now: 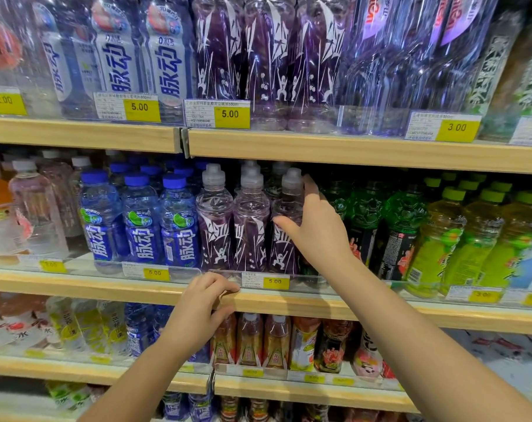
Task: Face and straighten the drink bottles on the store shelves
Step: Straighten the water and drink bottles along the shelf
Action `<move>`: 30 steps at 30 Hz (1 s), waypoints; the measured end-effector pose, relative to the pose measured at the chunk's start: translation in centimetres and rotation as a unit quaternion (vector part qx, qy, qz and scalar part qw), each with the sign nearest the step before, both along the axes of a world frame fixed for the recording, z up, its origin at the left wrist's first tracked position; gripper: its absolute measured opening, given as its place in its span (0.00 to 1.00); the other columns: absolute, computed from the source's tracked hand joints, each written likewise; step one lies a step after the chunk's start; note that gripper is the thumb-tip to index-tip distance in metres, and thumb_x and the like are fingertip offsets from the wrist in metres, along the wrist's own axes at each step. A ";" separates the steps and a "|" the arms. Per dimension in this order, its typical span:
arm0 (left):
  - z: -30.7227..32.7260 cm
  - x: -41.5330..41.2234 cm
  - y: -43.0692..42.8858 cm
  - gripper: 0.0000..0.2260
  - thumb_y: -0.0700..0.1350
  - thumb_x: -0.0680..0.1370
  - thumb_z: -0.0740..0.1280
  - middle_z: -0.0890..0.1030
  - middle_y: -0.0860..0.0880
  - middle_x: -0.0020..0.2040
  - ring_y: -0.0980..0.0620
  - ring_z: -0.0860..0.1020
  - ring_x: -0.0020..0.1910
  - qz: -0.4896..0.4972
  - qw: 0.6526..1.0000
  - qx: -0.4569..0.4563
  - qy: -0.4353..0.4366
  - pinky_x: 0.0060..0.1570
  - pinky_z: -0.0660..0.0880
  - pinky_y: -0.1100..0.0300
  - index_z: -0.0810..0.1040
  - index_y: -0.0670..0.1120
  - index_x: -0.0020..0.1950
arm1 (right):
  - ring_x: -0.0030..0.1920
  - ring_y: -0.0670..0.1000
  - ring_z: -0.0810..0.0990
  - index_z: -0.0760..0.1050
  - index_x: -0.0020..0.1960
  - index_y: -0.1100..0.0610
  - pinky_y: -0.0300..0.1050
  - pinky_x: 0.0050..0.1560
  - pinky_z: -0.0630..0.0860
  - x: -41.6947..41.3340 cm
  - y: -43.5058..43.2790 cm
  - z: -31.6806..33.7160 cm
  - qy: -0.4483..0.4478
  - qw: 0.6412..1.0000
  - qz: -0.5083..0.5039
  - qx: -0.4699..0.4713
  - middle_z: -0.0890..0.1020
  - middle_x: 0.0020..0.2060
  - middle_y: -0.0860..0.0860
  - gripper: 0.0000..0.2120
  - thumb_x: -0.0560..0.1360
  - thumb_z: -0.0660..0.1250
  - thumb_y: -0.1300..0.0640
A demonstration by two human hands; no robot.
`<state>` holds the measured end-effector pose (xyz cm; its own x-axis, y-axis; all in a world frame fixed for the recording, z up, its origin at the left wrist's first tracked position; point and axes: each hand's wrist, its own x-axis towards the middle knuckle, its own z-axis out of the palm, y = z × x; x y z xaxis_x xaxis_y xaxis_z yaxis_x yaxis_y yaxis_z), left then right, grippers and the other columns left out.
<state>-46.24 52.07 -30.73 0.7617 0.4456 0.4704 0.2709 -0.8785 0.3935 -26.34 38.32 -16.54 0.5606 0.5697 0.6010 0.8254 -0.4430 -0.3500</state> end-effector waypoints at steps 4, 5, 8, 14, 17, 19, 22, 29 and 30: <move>0.0 -0.1 -0.1 0.16 0.48 0.75 0.74 0.71 0.64 0.55 0.61 0.69 0.56 0.001 1.000 0.003 -0.001 0.56 0.69 0.62 0.76 0.60 0.60 | 0.49 0.59 0.82 0.50 0.83 0.57 0.50 0.41 0.76 0.1 0.1 -0.4 -0.020 1.000 -0.007 -0.009 0.77 0.54 0.56 0.46 0.77 0.69 0.36; 0.1 0.0 -0.1 0.16 0.48 0.75 0.74 0.71 0.64 0.55 0.61 0.69 0.56 0.001 1.000 0.003 0.000 0.56 0.68 0.62 0.76 0.60 0.60 | 0.49 0.59 0.82 0.49 0.83 0.57 0.51 0.42 0.78 0.1 0.1 -0.5 -0.020 1.000 -0.004 -0.008 0.78 0.56 0.56 0.47 0.77 0.69 0.36; 0.2 -0.1 -0.1 0.17 0.47 0.75 0.74 0.71 0.63 0.55 0.60 0.69 0.55 0.002 1.000 0.004 0.003 0.55 0.68 0.62 0.76 0.60 0.60 | 0.47 0.59 0.83 0.45 0.84 0.55 0.50 0.39 0.77 0.3 0.3 -0.5 -0.008 1.000 0.007 -0.001 0.78 0.59 0.59 0.49 0.77 0.69 0.37; 0.3 -0.1 -0.4 0.17 0.46 0.75 0.73 0.72 0.62 0.56 0.58 0.69 0.56 0.005 1.000 0.009 0.010 0.56 0.68 0.61 0.76 0.59 0.61 | 0.48 0.58 0.81 0.61 0.77 0.60 0.48 0.38 0.70 0.1 0.2 -0.8 -0.015 1.000 -0.013 -0.010 0.78 0.53 0.55 0.40 0.77 0.68 0.37; 0.6 -0.2 -0.6 0.17 0.46 0.75 0.73 0.72 0.61 0.56 0.59 0.69 0.56 0.007 1.000 0.013 0.016 0.57 0.68 0.61 0.76 0.58 0.61 | 0.49 0.58 0.81 0.59 0.79 0.60 0.48 0.38 0.71 -0.1 0.2 -0.6 -0.005 1.000 -0.004 -0.007 0.77 0.53 0.55 0.40 0.78 0.69 0.38; 0.7 -0.3 -0.7 0.17 0.46 0.75 0.73 0.72 0.61 0.57 0.59 0.69 0.57 0.006 1.000 0.013 0.019 0.57 0.68 0.62 0.76 0.59 0.62 | 0.49 0.58 0.80 0.52 0.82 0.57 0.49 0.39 0.73 -0.3 0.1 -0.5 -0.003 1.000 0.004 -0.002 0.76 0.55 0.56 0.44 0.78 0.70 0.40; 0.9 -0.5 -0.8 0.18 0.45 0.76 0.73 0.71 0.61 0.57 0.59 0.68 0.58 0.006 1.000 0.010 0.024 0.58 0.68 0.62 0.75 0.59 0.62 | 0.46 0.57 0.80 0.58 0.78 0.58 0.48 0.36 0.73 -0.6 -0.4 -0.3 -0.012 1.000 0.004 -0.010 0.75 0.59 0.56 0.37 0.79 0.71 0.43; 1.1 -0.8 -1.6 0.19 0.44 0.76 0.71 0.72 0.57 0.60 0.55 0.70 0.60 0.003 0.997 0.057 0.050 0.60 0.71 0.57 0.75 0.54 0.66 | 0.35 0.53 0.75 0.61 0.76 0.57 0.41 0.24 0.62 -1.2 -2.8 -1.1 -0.096 0.994 0.000 -0.053 0.71 0.66 0.54 0.30 0.80 0.68 0.47; 1.0 -0.8 -1.8 0.20 0.44 0.76 0.70 0.72 0.56 0.61 0.54 0.70 0.60 0.006 0.996 0.066 0.056 0.61 0.71 0.57 0.74 0.53 0.67 | 0.35 0.53 0.76 0.60 0.77 0.56 0.41 0.24 0.62 -1.3 -3.2 -1.2 -0.099 0.994 0.004 -0.051 0.70 0.68 0.54 0.31 0.81 0.67 0.47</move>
